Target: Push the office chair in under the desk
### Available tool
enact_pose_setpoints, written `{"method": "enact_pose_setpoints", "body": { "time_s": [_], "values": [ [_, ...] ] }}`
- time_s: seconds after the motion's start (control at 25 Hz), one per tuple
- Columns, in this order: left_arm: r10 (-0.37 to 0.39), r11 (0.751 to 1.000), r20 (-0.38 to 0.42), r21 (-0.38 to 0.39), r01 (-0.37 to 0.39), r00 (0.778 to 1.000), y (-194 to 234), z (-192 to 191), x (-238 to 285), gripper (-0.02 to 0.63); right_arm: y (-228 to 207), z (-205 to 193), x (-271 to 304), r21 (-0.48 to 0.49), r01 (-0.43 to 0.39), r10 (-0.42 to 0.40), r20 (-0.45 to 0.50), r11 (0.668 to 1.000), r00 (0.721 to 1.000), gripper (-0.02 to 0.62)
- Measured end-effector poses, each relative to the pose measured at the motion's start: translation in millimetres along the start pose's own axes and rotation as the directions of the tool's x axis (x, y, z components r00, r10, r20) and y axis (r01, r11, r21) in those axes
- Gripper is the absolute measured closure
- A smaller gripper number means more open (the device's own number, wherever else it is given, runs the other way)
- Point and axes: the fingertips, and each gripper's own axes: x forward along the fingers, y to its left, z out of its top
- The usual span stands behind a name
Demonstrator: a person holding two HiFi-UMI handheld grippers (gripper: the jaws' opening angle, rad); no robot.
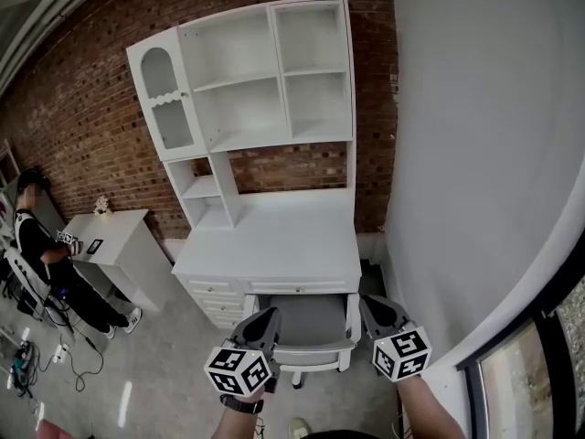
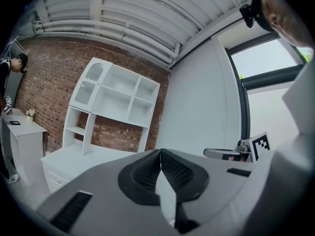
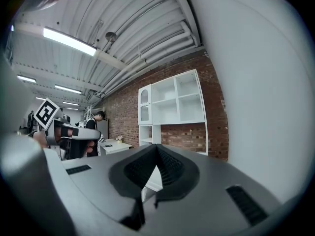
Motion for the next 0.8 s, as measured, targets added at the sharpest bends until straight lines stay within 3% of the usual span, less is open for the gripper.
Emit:
{"method": "enact_pose_setpoints", "body": {
  "time_s": [0.8],
  "values": [
    [-0.010,1.000,0.005,0.026,0.010,1.000,8.7,0.9,1.6,0.600,6.7,-7.4,9.7,-0.013,-0.003,0.003,-0.011,1.000,1.000,0.591]
  ]
}}
